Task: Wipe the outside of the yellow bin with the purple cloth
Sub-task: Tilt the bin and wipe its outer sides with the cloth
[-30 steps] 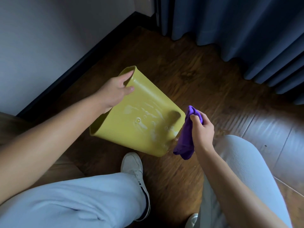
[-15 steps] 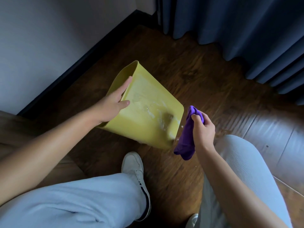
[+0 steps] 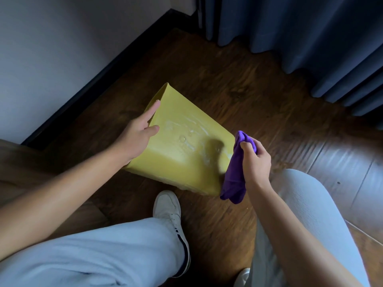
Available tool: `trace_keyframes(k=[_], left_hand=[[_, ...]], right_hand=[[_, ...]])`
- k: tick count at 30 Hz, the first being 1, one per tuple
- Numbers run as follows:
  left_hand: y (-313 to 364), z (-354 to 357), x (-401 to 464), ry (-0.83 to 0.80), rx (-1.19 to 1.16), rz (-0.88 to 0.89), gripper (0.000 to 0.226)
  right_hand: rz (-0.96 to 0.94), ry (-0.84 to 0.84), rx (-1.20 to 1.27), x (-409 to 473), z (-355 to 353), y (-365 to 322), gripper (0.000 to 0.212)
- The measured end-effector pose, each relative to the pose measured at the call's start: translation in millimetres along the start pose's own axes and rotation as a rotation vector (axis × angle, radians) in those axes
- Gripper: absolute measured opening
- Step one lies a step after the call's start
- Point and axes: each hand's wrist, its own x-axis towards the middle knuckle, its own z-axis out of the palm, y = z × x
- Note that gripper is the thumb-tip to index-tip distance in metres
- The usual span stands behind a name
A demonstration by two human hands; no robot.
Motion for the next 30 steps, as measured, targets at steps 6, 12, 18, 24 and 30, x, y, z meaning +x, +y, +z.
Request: trace_keyframes(k=[6, 12, 18, 24, 30], left_hand=[[-4.5, 2.8, -5.6, -0.077, 0.057, 0.083, 0.06], [-10.0, 7.9, -8.8, 0.012, 0.128, 0.152, 0.057], [-23.7, 15.2, -8.2, 0.167, 0.225, 0.212, 0.058], [-25.7, 21.3, -22.8, 0.183, 0.316, 0.296, 0.058], [-29.4, 11.5, -19.5, 0.227, 0.324, 0.158, 0.053]], right_hand=[[-0.077, -0.045, -0.107, 0.4, -1.3, -11.1, 0.028], [-0.4, -0.27, -0.241, -14.5, 55.1, -72.2, 0.052], [-0.762, -0.28, -0.438, -34.7, 129.1, -92.9, 0.071], [-0.922, -0.132, -0.395, -27.0, 141.6, -58.5, 0.051], [-0.651, -0.135, -0.498, -0.3, 132.6, -9.1, 0.052]])
